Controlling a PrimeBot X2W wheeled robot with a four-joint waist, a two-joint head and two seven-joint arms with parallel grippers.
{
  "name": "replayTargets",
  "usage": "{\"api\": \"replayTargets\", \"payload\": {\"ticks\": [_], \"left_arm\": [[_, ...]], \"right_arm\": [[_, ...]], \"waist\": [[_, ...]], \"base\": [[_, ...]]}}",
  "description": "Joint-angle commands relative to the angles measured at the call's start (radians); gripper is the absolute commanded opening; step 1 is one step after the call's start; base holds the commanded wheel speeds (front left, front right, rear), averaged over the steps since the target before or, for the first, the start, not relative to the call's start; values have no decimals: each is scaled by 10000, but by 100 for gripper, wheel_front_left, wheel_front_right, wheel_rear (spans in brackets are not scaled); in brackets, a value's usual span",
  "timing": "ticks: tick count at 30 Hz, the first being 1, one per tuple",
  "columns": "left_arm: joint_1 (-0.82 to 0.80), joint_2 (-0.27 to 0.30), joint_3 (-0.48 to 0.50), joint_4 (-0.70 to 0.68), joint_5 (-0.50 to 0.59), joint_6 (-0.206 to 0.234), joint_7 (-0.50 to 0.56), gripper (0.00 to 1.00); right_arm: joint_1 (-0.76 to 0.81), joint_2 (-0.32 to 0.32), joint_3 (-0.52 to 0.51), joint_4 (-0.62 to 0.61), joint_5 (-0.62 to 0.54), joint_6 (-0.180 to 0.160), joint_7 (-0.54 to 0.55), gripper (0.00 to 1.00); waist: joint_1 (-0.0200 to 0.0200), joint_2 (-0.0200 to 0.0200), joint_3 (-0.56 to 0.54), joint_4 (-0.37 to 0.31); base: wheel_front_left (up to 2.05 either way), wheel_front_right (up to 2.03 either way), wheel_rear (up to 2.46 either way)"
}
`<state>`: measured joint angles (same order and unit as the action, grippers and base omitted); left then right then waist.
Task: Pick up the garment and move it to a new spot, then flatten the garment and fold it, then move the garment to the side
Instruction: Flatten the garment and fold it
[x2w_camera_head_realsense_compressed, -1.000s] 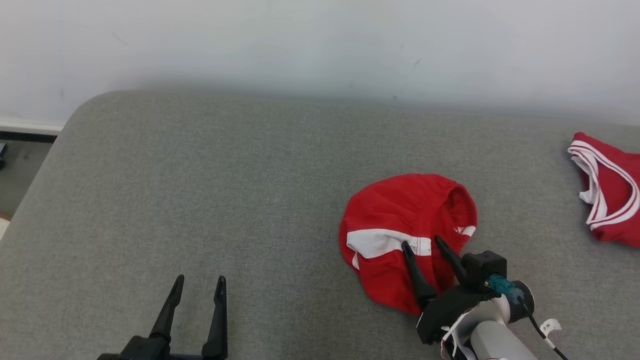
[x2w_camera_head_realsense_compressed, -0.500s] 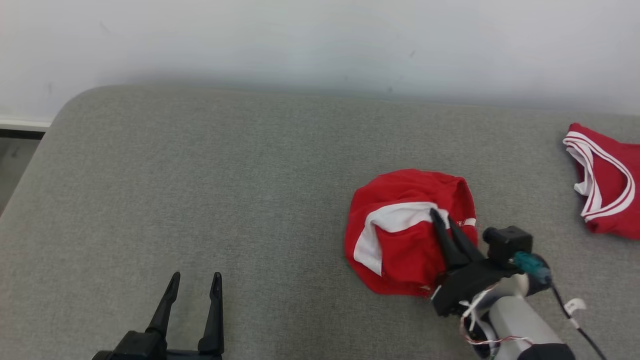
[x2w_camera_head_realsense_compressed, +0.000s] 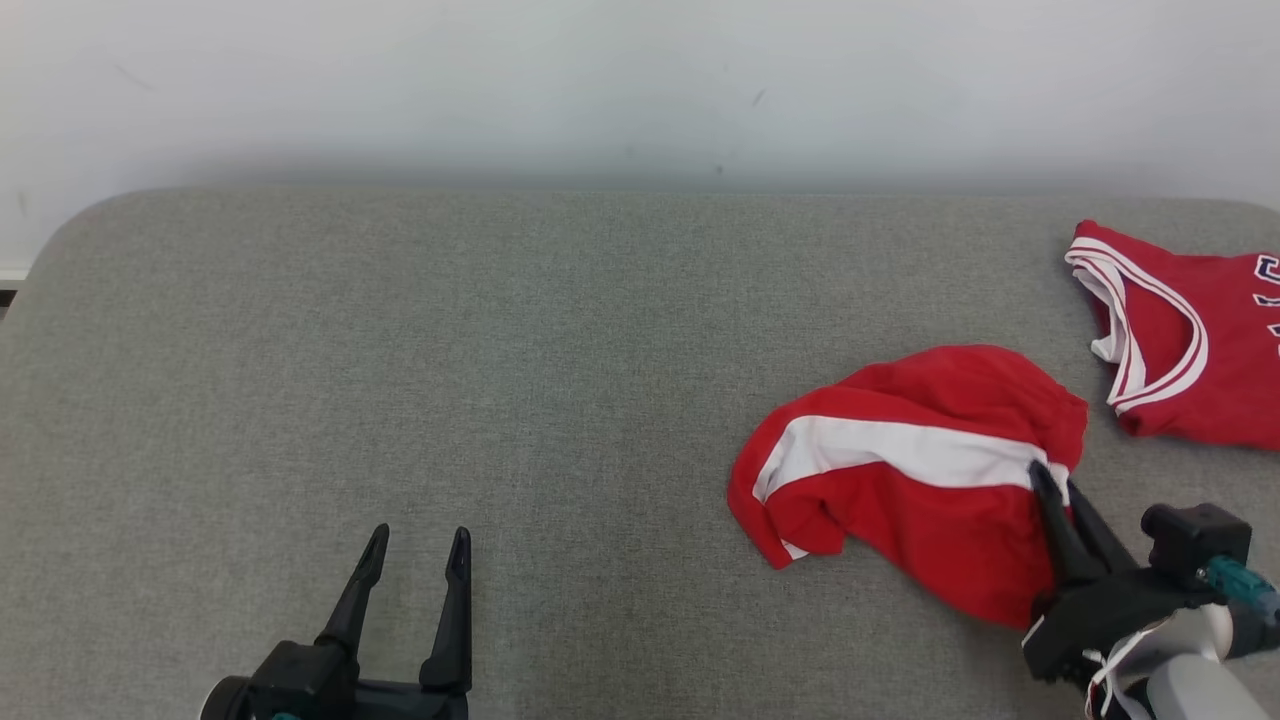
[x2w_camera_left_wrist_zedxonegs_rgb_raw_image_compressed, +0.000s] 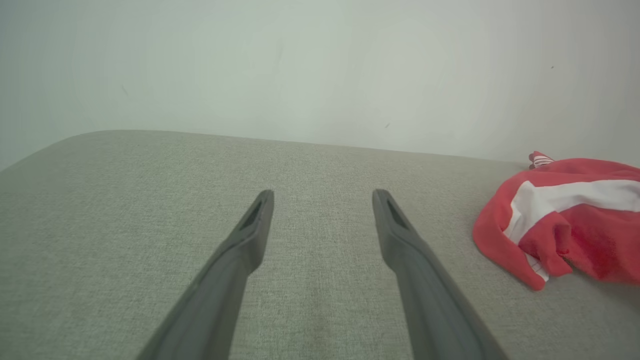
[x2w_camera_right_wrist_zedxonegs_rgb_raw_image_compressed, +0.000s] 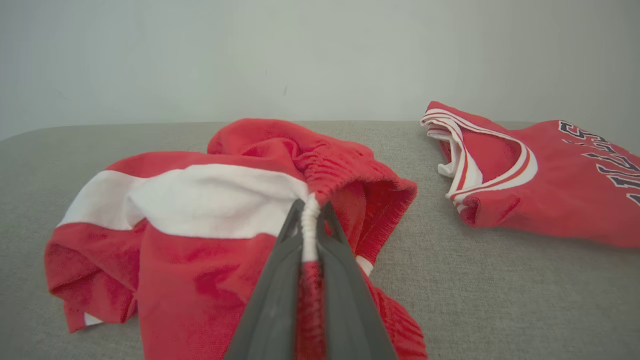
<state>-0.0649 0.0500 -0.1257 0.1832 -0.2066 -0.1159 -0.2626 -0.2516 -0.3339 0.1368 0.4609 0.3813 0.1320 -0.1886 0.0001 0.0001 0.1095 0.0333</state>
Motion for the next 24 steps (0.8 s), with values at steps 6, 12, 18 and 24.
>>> {"api": "replayTargets", "payload": {"ticks": [6, 12, 18, 24], "left_arm": [[-87, 9, -185, 132, -132, -51, -29, 100], [-67, 9, -329, 209, -43, -68, -29, 100], [-253, 8, -688, 450, -129, -116, -29, 100], [-680, 12, -1388, 1069, -267, -139, -29, 100]], "right_arm": [[909, 164, -116, -476, 74, -21, 120, 100], [1242, 564, -522, -813, -423, -21, -393, 100], [1578, 1044, -1119, -1671, -1279, -21, -724, 100], [1744, 1708, -1430, -2740, -1743, -20, -752, 100]], "waist": [[-1, -1, -83, -193], [-1, -1, -242, -436], [-1, -1, -298, -800], [-1, -1, -45, -1322]], "base": [[0, 0, 0], [0, 0, 0], [0, 0, 0], [0, 0, 0]]}}
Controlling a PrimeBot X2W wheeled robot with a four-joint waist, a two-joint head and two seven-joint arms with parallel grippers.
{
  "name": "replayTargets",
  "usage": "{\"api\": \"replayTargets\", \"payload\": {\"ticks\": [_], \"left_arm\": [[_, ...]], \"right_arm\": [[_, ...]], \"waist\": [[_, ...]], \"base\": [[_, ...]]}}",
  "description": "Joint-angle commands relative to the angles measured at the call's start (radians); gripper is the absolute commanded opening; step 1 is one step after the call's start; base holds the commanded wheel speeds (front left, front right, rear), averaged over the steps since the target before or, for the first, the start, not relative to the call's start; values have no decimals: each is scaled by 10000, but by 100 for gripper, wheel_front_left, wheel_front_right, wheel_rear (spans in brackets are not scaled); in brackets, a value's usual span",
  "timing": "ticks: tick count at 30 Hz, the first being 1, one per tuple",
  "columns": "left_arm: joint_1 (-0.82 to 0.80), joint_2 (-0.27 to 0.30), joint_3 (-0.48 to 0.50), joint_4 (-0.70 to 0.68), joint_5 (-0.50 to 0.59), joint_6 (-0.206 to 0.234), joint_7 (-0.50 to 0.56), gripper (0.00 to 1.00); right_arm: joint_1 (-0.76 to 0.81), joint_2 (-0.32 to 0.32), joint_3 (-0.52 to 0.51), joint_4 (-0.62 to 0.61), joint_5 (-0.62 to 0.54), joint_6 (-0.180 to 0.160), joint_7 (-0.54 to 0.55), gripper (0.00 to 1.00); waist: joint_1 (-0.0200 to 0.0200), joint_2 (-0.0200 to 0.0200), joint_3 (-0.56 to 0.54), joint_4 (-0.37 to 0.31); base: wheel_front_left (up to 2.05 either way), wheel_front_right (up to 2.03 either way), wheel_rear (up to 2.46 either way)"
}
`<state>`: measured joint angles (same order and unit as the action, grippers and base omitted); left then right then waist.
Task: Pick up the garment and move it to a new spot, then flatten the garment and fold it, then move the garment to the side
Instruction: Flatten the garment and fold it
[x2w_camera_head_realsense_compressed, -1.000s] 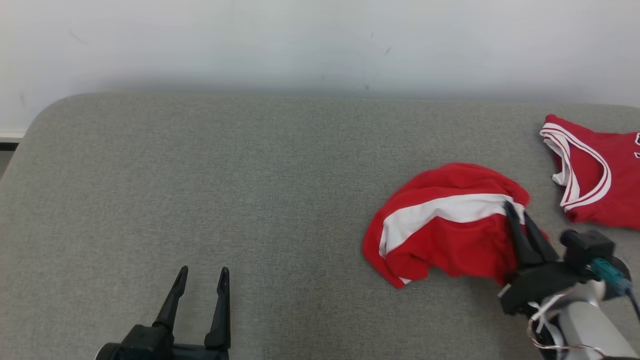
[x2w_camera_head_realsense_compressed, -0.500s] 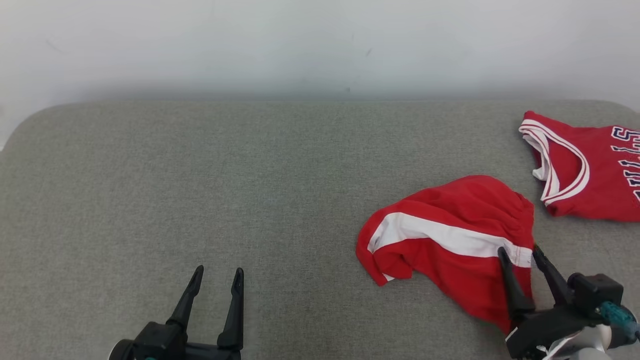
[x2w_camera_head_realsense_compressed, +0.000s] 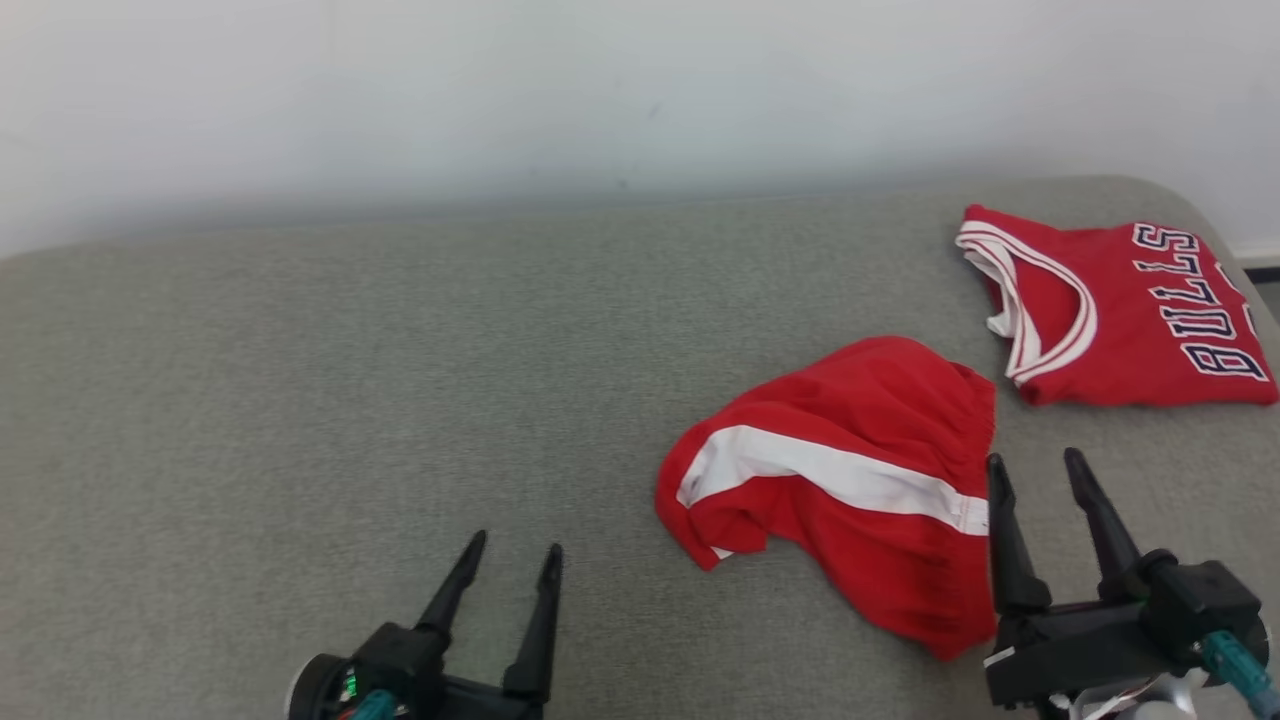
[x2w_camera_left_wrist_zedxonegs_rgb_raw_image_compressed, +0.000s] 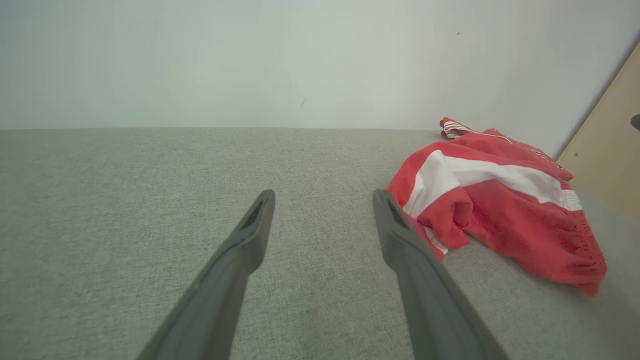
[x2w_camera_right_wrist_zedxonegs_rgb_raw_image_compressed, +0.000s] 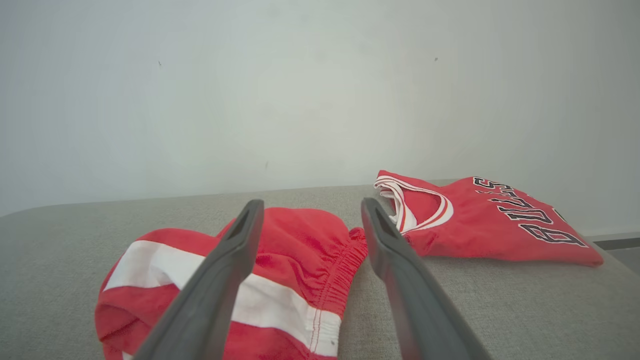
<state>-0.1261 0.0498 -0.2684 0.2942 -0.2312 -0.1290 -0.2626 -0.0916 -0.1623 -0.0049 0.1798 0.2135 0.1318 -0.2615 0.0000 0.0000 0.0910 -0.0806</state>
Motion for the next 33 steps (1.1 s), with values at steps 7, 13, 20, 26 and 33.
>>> {"api": "replayTargets", "payload": {"ticks": [7, 13, 20, 26, 33], "left_arm": [[-1116, 20, -876, 1231, -200, -20, -30, 100], [-1880, 15, -1213, 2358, -338, -22, -29, 100], [-2402, 18, -1401, 3592, -549, -21, -29, 100], [-2706, 26, -1645, 4399, -801, -13, -25, 84], [-3042, 29, -1818, 4486, -1075, -15, -22, 0]], "right_arm": [[178, 701, 260, -246, -98, -18, -29, 100], [-26, 968, 430, -198, 18, -19, -30, 100], [-78, 1087, 432, -173, 77, -18, -31, 100], [-157, 1117, 365, -196, 35, -18, -33, 100], [-159, 1124, 290, -210, -55, -18, -31, 100]], "waist": [[0, 0, 571, -1170], [0, 0, 847, -1866], [0, 0, 1121, -2352], [0, 0, 1202, -2450], [0, 0, 1136, -2229]], "base": [[0, 0, 0], [0, 0, 0], [0, 0, 0], [0, 0, 0], [0, 0, 0]]}}
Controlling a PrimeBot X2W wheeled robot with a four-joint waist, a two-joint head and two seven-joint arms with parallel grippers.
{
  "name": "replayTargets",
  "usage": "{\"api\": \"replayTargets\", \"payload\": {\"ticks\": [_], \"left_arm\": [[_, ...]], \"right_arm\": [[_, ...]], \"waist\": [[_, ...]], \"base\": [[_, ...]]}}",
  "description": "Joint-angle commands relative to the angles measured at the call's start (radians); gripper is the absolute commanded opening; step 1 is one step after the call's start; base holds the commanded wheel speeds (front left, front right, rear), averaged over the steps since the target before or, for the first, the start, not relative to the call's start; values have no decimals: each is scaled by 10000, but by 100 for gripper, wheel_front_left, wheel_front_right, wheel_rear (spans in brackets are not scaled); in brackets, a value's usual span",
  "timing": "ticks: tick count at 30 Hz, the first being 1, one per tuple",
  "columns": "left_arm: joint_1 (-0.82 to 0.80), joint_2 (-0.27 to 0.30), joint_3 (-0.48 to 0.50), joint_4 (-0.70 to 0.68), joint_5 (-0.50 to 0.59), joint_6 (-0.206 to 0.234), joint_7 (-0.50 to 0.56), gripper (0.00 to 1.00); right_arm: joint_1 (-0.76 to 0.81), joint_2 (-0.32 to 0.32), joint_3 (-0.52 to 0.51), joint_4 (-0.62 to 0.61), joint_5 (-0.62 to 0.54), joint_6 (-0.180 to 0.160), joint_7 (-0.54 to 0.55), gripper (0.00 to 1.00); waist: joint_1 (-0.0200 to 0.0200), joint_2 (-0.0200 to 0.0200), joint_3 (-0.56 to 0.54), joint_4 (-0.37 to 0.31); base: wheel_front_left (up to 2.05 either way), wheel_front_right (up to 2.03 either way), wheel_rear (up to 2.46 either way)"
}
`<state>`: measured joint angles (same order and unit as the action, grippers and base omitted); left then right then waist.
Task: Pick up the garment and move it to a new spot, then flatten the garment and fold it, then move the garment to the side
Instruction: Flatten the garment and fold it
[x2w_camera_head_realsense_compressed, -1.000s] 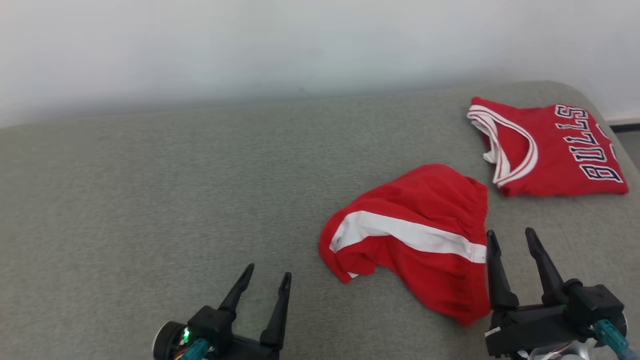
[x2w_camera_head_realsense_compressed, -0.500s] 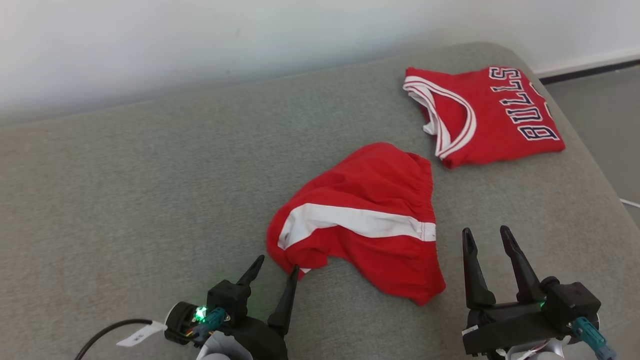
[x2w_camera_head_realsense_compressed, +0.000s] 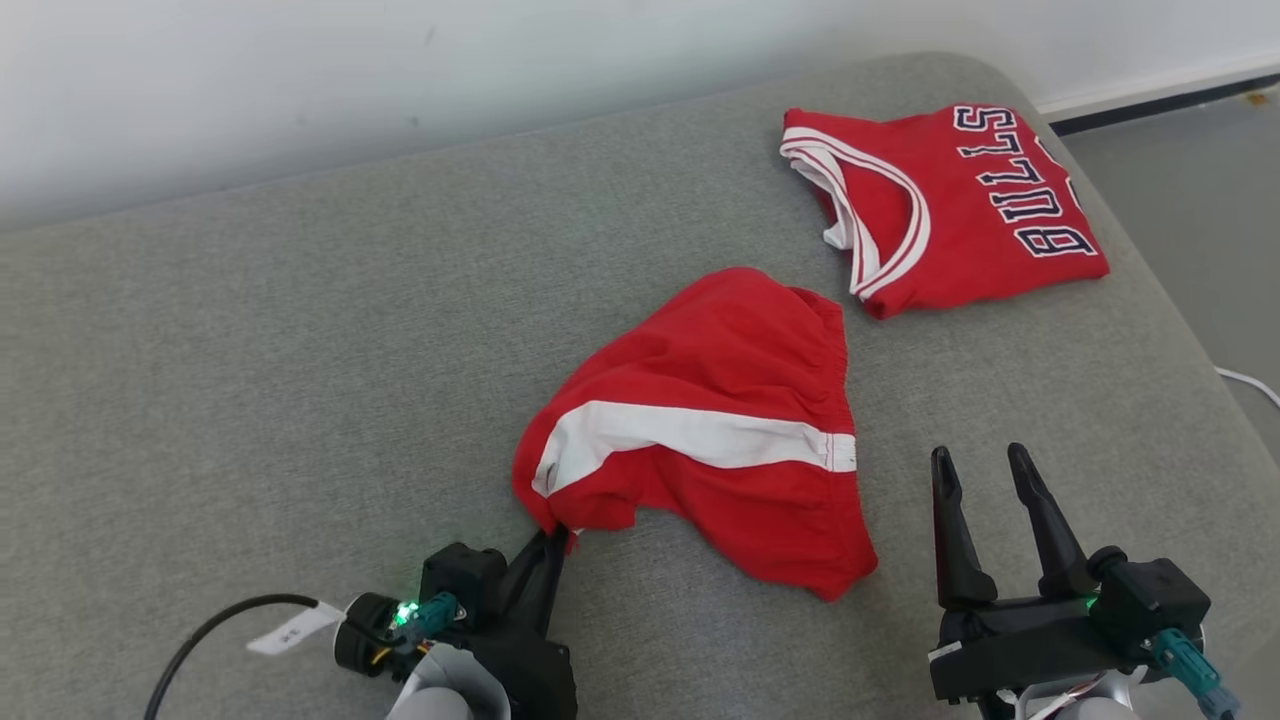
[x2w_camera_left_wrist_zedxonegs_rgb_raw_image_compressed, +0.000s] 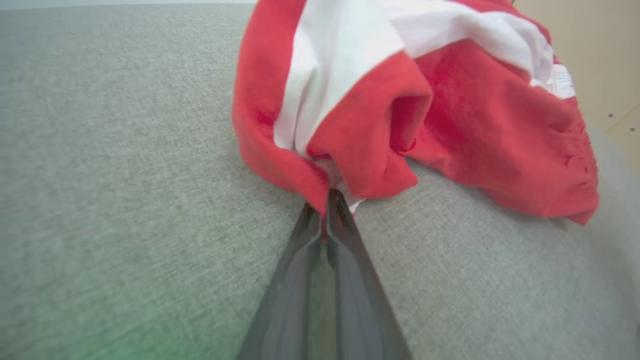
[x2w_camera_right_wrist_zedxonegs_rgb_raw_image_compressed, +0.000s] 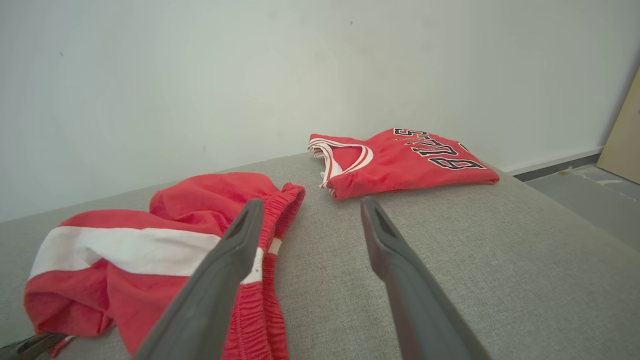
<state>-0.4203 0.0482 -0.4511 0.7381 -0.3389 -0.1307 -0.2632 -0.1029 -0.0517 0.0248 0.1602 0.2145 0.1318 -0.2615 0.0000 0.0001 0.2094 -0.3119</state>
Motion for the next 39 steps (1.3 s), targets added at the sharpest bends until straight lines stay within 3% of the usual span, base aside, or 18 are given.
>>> {"api": "replayTargets", "payload": {"ticks": [1, 8, 21, 28, 35, 36, 37, 38, 39], "left_arm": [[-124, 61, 79, -47, 2, 4, -18, 0], [583, 411, 523, -1366, 333, 4, -23, 0], [2159, 2019, 620, -2947, 338, 37, 341, 0], [3133, 2755, 750, -4076, 365, 495, 1222, 0], [3598, 2727, 876, -4382, 5, 665, 1345, 0], [3560, 2665, 873, -4379, 22, 687, 1262, 18], [3524, 2611, 863, -4375, 62, 738, 1192, 86], [3514, 2555, 870, -4324, 37, 785, 1138, 100], [3521, 2524, 857, -4287, 21, 819, 1101, 100]], "right_arm": [[-13, 18, -25, -24, -66, -18, -31, 100], [411, 17, -228, 41, -56, -18, -32, 100], [753, -25, -124, 298, -82, -18, -32, 100], [839, -20, -25, 426, 9, -18, -32, 100], [868, -34, 38, 572, 57, -18, -32, 100], [855, -47, 35, 573, 58, -18, -32, 100], [843, -59, 30, 571, 62, -18, -32, 100], [843, -68, 20, 565, 62, -18, -32, 100], [863, -72, 12, 564, 53, -18, -32, 100]], "waist": [[0, -1, -79, 161], [0, -1, -493, 1160], [0, -1, -1289, 3130], [0, -1, -1359, 3306], [0, -1, -1354, 3080], [0, -1, -1355, 3059], [0, -1, -1356, 3043], [0, -1, -1358, 3035], [0, -1, -1368, 3036]], "base": [[0, 0, 0], [0, 0, 0], [0, 0, 0], [0, 0, 0], [0, 0, 0], [0, 0, 0], [0, 0, 0], [0, 0, 0], [0, 0, 0]]}}
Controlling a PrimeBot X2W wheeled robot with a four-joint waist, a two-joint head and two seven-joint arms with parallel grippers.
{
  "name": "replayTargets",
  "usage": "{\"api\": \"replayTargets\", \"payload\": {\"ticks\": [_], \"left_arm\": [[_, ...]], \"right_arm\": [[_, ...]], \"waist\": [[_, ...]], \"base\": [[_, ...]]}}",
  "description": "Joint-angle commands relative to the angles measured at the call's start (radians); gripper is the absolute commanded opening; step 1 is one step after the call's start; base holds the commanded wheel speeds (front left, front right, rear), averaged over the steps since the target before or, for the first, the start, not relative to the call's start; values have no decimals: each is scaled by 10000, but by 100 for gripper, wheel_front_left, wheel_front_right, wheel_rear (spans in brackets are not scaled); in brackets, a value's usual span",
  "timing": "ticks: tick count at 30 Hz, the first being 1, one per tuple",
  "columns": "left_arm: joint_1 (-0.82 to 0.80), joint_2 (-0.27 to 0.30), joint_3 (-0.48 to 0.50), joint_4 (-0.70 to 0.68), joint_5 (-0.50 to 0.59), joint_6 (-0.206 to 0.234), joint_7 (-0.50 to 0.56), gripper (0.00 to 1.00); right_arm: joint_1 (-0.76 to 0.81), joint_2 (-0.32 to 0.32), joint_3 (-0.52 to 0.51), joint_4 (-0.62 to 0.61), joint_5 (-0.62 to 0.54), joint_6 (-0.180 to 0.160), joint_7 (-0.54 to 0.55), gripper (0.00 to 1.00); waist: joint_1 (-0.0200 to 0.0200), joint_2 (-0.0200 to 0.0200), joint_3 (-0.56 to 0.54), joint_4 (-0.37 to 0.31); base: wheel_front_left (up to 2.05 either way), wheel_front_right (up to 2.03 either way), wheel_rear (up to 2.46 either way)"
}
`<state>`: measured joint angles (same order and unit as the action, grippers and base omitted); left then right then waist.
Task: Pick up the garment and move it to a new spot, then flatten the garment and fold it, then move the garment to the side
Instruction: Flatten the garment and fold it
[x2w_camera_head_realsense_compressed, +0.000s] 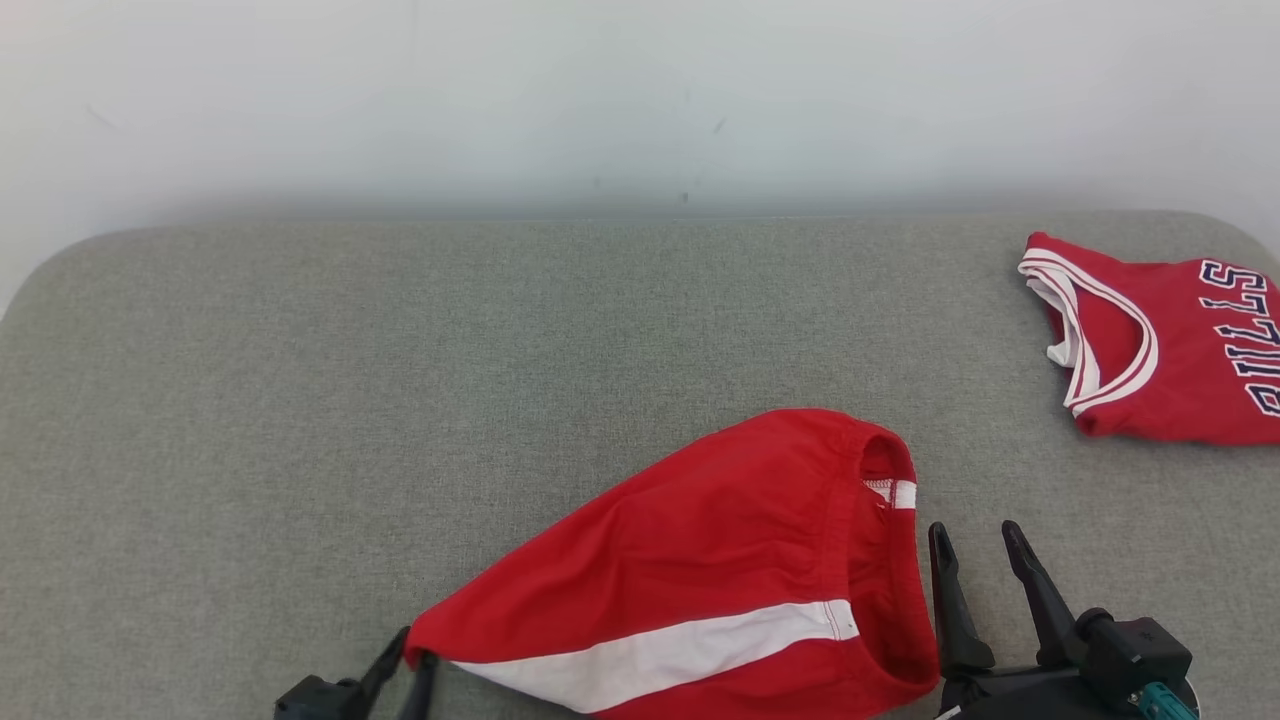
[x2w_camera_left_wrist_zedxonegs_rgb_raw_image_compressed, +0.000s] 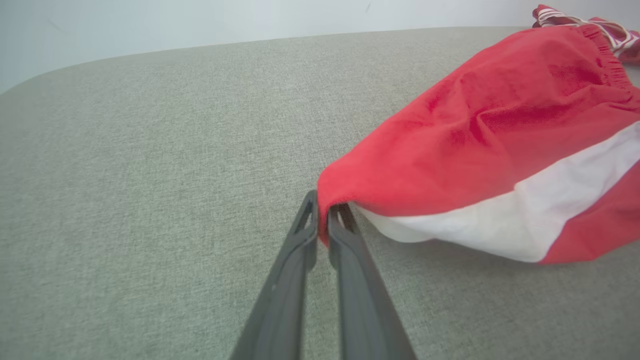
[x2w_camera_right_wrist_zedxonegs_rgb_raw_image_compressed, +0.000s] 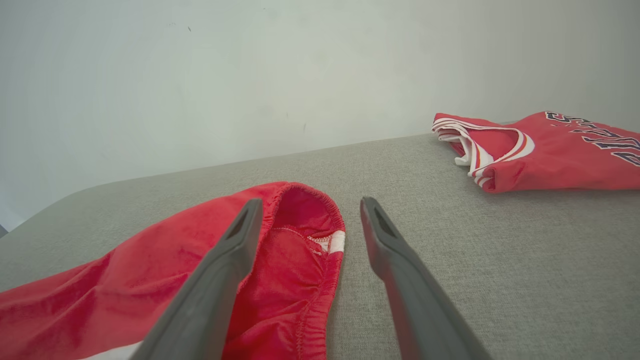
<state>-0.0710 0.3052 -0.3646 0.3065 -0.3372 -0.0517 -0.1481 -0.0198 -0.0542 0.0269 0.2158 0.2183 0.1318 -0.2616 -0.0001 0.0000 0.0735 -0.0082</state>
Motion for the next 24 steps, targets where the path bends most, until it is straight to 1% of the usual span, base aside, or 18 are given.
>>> {"api": "replayTargets", "payload": {"ticks": [1, 8, 11, 14, 18, 24], "left_arm": [[28, -46, -8, 29, 3, 29, -49, 100], [331, -321, 348, 476, -215, 325, -873, 100], [449, -301, 612, 629, -301, 410, -1074, 100], [538, -456, 943, 743, -392, 454, -1163, 100], [877, -792, 1727, 90, -272, 509, -1164, 100], [1377, -1566, 2912, -896, 462, 249, -1170, 100]], "right_arm": [[31, -47, -9, 8, 14, -18, -30, 100], [186, -41, -48, 76, 9, -18, -30, 100], [200, -45, -29, 66, 16, -18, -30, 100], [199, -57, -16, 59, -13, -18, -30, 100], [251, -88, -15, 65, 22, -18, -30, 100], [204, -172, 397, 497, 233, -18, -30, 100]], "waist": [[1, 0, -9, 0], [1, 0, -209, 149], [1, 0, -253, 241], [1, 0, -288, 326], [1, 0, -310, 446], [1, 0, -341, 589]], "base": [[0, 0, 0], [0, 0, 0], [0, 0, 0], [0, 0, 0], [0, 0, 0], [0, 0, 0]]}}
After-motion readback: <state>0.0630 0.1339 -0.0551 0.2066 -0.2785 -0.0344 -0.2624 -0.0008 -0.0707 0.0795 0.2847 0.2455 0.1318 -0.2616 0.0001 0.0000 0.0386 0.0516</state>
